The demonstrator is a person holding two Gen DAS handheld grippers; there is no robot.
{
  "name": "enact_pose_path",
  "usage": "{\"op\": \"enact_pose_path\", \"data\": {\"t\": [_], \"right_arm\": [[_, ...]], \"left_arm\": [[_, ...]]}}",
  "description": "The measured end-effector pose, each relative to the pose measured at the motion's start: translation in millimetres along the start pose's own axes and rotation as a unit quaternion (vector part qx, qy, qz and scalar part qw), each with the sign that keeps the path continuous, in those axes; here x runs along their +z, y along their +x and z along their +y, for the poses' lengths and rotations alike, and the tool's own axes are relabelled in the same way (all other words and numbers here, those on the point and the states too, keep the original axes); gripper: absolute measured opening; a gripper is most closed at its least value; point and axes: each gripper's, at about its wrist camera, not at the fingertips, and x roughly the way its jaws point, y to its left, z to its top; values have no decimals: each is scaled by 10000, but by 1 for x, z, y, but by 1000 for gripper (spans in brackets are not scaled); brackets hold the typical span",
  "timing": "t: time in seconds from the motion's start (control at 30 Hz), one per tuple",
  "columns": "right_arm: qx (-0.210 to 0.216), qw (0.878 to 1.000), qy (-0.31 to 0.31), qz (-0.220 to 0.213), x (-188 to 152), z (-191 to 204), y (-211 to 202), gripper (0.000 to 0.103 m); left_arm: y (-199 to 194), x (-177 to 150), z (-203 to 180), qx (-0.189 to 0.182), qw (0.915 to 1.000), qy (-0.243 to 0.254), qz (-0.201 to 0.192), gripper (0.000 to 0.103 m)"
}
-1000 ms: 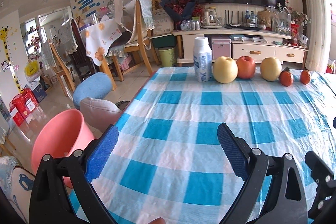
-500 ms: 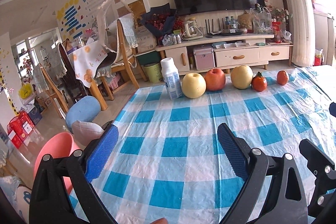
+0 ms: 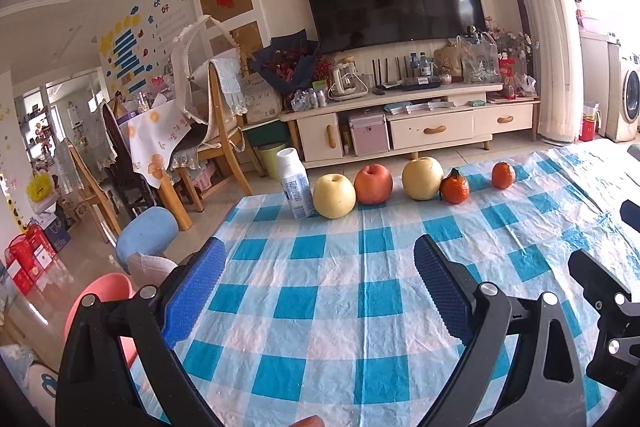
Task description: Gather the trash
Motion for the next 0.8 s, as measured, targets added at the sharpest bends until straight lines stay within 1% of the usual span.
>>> {"op": "enact_pose_path", "data": {"t": [0.13,0.2,0.5,0.8], "right_arm": [[-5,10000,50,-67,2,-7,-5,91],[29,9999,71,-80,2,-8,-6,91],[169,9998,-15,-68,2,-4,-8,91],[195,9998,-83,-41,0,-1,-7,91]], "left_arm": [[-5,2,-7,28,9999,86,-44,94],[-6,2,-8,33,9999,81,-48,97],[-10,4,-15,-18,9999,108,-41,98],[-6,-1,-19,-92,9999,124,24,98]]}}
